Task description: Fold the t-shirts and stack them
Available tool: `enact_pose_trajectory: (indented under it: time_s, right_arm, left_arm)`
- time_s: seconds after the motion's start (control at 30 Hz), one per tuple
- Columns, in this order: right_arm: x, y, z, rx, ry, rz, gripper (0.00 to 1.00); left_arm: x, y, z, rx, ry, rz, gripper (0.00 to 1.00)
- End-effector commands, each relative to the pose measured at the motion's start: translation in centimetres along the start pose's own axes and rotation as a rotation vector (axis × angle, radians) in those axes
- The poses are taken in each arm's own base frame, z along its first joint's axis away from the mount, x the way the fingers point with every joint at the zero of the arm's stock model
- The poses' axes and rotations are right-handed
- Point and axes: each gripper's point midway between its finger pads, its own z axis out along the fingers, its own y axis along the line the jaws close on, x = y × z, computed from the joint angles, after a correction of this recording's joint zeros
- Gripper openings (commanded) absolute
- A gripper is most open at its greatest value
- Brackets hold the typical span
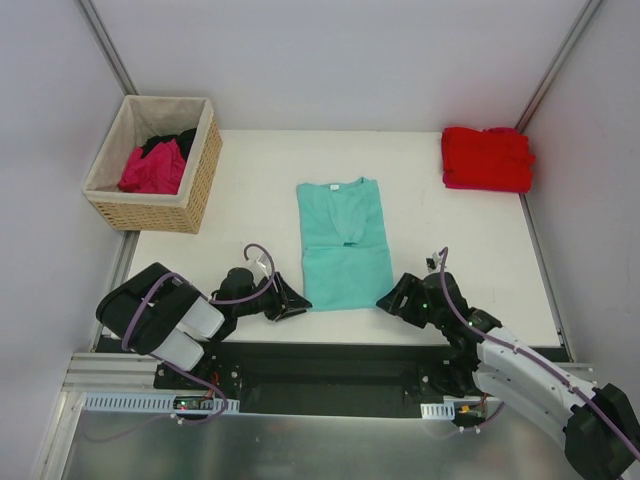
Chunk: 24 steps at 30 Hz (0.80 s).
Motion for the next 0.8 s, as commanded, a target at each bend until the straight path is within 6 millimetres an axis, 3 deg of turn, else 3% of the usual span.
enact_pose_trajectory:
  time_s: [0.0, 0.77]
  right_arm:
    - [3.4, -5.3, -0.9, 0.197, 0.120, -0.005, 0.70]
    - [3.4, -5.1, -1.2, 0.178, 0.112, -0.001, 0.70]
  left_arm:
    - [3.5, 6.5, -2.2, -0.212, 0.062, -0.054, 0.38]
    - [2.6, 6.1, -0.7, -0.244, 0.087, -0.058, 0.33]
